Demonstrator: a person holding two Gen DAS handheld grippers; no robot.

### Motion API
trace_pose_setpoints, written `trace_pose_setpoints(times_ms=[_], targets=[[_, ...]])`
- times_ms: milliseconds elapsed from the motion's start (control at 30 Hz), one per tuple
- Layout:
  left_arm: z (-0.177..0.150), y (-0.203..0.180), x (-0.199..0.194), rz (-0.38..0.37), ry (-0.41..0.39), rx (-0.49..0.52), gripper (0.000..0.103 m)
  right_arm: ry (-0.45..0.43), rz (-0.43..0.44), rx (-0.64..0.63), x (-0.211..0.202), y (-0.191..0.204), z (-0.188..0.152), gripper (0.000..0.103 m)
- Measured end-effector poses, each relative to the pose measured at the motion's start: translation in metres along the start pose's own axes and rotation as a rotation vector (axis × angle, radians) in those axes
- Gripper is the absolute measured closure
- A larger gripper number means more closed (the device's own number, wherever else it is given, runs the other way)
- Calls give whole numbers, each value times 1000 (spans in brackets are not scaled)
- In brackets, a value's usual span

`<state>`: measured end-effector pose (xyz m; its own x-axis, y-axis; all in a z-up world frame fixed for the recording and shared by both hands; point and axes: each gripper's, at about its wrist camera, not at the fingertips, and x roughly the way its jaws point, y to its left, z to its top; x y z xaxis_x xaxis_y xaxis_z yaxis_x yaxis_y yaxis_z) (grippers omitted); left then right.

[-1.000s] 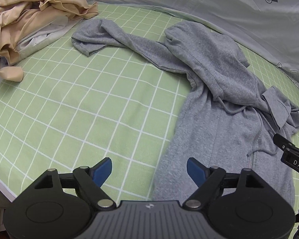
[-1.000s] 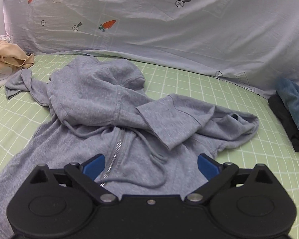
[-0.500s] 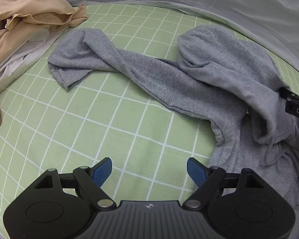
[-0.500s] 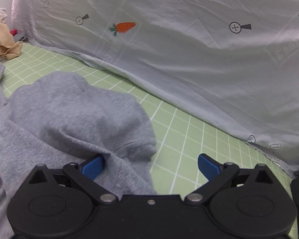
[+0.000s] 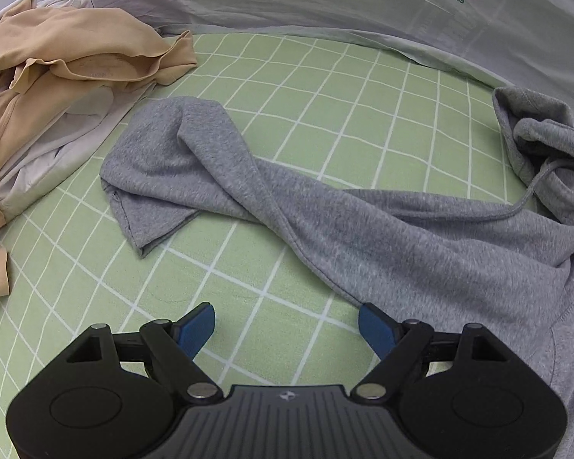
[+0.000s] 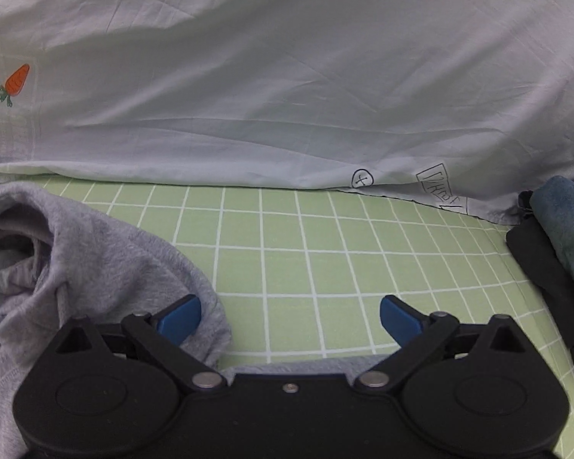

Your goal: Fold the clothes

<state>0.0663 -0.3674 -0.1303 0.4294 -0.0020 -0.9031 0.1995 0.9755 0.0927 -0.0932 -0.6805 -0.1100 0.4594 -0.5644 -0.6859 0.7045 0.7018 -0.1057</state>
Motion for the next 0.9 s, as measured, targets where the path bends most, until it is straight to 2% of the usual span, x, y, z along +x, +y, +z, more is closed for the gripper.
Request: trace_pose_setpoints(times_ms=[100,167,200,300,467,567,600,633,733,800,833,867,900], targets=[[7,-6,2,12,-18,5,19,-66,69,95,-24,-2,11,2],[11,-10,3,17,-28,7,19,-112,165,105,-32,5,23,1],[12,-12,4,19,-31,6,19,-127,211,91,-34,11,28,1],[17,-14,7,22,-38,1,19,-114,312,-76,-21,43,36,0],[22,-9,14,40,-28,-11,9,-33,213,-345,35,89,49,1],[23,-2,18,28,-14,-34,4,-90,211,-383,54,88,74,5],[22,0,19,25,-12,-40,3,-117,190,-379,59,84,84,6],[22,1,19,22,-10,-45,3,-153,135,-326,61,71,99,5],[20,5,20,19,-13,-57,0,-184,37,-81,68,22,126,4],[19,6,21,20,-14,-65,0,-164,-62,2,77,0,127,4],[19,6,21,20,-13,-69,0,-127,-86,11,84,-8,127,3],[19,5,21,21,-10,-73,0,-51,-57,-40,94,-10,123,6],[20,5,20,26,-8,-70,0,-17,-28,-63,97,-13,117,12]])
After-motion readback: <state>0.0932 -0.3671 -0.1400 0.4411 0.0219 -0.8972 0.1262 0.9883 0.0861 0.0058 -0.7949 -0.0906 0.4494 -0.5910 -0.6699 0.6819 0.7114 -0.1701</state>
